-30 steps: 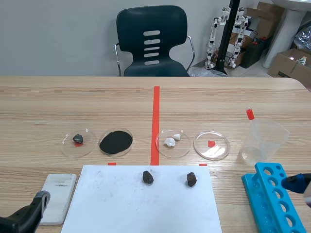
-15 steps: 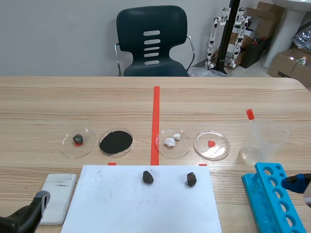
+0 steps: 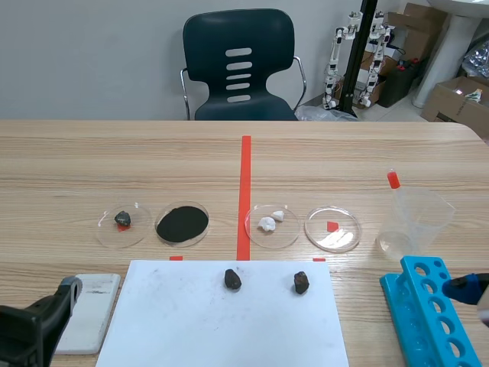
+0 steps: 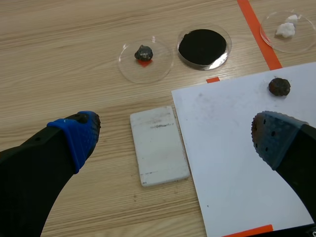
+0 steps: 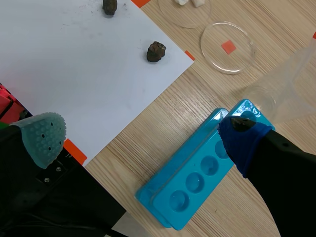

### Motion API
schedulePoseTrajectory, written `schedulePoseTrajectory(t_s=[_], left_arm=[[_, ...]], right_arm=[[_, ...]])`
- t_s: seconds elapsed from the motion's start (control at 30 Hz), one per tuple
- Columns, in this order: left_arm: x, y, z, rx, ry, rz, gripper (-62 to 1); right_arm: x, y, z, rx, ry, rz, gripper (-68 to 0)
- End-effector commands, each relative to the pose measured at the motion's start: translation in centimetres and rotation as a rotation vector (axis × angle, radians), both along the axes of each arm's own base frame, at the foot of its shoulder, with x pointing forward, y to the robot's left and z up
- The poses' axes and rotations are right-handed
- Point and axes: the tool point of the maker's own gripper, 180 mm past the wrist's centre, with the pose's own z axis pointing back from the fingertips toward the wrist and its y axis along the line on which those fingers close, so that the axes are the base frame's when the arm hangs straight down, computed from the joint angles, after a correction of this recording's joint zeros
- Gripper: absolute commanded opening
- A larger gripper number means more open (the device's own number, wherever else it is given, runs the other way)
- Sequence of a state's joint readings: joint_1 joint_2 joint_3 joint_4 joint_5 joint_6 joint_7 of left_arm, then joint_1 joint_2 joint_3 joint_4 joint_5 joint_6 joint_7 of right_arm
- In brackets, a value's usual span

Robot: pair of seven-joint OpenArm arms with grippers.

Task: Pick up the middle mineral with the left hand

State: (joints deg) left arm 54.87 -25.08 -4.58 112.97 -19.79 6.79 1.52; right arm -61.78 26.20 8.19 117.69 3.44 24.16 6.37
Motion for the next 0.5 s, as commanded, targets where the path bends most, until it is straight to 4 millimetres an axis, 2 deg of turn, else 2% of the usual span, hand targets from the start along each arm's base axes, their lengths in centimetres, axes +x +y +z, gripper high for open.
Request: schedulePoseTrajectory(t_s=[0.0, 0.1, 0.27, 0.33, 0.47], left_arm=[[0.6, -0.2, 0.9, -0.01, -0.038, -0.003, 1.4], [1.7, -0.2, 1.2, -0.007, -0.054, -0.002, 1.4], [1.7, -1.1, -0.4, -0.011, 0.047, -0.02, 1.4], [1.3, -2.3, -1.3, -0.027, 0.105, -0.056, 1.4], [1.6, -4.7, -1.8, -0.07, 0.142, -0.105, 1.4]], right_arm=[[0.7, 0.2, 0.9, 0.013, -0.036, 0.002, -1.9], [0.7, 0.2, 0.9, 0.013, -0.036, 0.002, -1.9], [0.7, 0.2, 0.9, 0.013, -0.036, 0.003, -1.9], [0.7, 0.2, 1.0, 0.014, -0.037, 0.002, -1.9], [0.7, 0.2, 0.9, 0.013, -0.036, 0.002, -1.9]])
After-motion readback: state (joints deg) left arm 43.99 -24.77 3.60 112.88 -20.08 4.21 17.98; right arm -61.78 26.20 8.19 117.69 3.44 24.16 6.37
